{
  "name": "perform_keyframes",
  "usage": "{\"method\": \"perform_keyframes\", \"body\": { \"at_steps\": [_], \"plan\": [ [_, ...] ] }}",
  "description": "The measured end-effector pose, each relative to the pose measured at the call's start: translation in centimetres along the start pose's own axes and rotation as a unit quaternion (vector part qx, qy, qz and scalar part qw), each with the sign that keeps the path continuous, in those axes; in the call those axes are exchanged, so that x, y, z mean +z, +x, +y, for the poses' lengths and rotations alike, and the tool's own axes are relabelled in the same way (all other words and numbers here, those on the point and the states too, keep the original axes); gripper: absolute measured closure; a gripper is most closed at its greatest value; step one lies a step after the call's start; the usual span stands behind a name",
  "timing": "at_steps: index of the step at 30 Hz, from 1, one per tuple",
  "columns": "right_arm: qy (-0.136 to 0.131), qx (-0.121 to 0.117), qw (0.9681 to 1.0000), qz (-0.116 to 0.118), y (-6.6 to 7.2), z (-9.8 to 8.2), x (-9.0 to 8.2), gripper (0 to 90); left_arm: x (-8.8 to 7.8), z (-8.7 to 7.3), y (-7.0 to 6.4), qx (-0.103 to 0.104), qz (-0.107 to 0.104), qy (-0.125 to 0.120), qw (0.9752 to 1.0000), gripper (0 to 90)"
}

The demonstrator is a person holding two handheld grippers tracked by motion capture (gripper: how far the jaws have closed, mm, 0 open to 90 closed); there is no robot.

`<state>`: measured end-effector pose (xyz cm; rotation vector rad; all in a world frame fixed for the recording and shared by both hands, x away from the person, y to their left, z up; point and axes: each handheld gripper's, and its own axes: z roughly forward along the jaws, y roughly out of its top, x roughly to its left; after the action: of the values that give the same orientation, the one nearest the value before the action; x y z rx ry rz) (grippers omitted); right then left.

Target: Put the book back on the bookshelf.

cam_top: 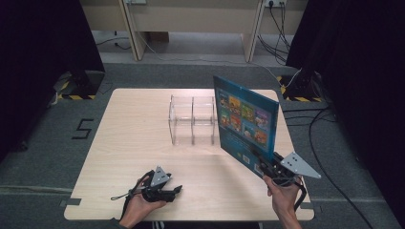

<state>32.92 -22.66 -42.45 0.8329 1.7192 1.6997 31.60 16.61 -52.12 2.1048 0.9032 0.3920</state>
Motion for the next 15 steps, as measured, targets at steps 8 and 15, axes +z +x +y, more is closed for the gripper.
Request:
{"method": "perform_keyframes", "body": {
  "at_steps": [8,15],
  "plan": [
    [0.004,0.003,0.9998,-0.020,-0.1,0.1,2.3,83.2,0.0,0.0,0.0,0.006,-0.004,0.002,1.0000,31.0],
    [0.002,0.001,0.9992,-0.039,-0.6,0.2,4.2,83.2,0.0,0.0,0.0,0.006,-0.006,0.007,0.9999,23.7]
  ]
}}
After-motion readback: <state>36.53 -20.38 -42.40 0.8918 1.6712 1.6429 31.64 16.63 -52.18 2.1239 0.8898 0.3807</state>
